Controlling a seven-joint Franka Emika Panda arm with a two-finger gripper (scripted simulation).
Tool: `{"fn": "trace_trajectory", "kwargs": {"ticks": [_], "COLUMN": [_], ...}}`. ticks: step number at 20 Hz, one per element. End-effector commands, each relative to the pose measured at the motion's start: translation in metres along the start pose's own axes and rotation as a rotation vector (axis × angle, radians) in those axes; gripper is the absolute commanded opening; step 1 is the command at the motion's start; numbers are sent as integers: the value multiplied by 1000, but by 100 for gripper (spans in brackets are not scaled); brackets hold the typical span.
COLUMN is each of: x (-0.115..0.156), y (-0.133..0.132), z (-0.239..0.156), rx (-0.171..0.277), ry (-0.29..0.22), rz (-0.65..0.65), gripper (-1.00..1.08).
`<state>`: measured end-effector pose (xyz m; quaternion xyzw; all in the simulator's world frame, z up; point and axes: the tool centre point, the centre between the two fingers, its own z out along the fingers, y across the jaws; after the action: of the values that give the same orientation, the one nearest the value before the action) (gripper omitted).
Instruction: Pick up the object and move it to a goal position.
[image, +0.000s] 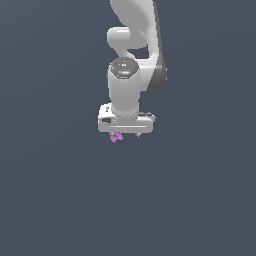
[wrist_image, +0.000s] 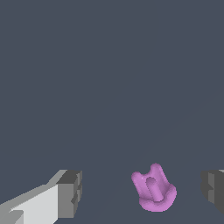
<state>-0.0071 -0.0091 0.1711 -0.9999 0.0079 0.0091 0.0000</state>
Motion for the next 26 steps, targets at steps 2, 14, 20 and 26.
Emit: {"fn": "trace_trajectory", "kwargs": {"ticks": [2,14,20,26], "x": [0,0,1,0], "y": [0,0,1,2], "z": [0,-2,-12,-10], "rx": [0,4,22,21], "ry": [0,2,11,11], "rz": [0,7,44,36], "gripper": [100,100,100,100]}}
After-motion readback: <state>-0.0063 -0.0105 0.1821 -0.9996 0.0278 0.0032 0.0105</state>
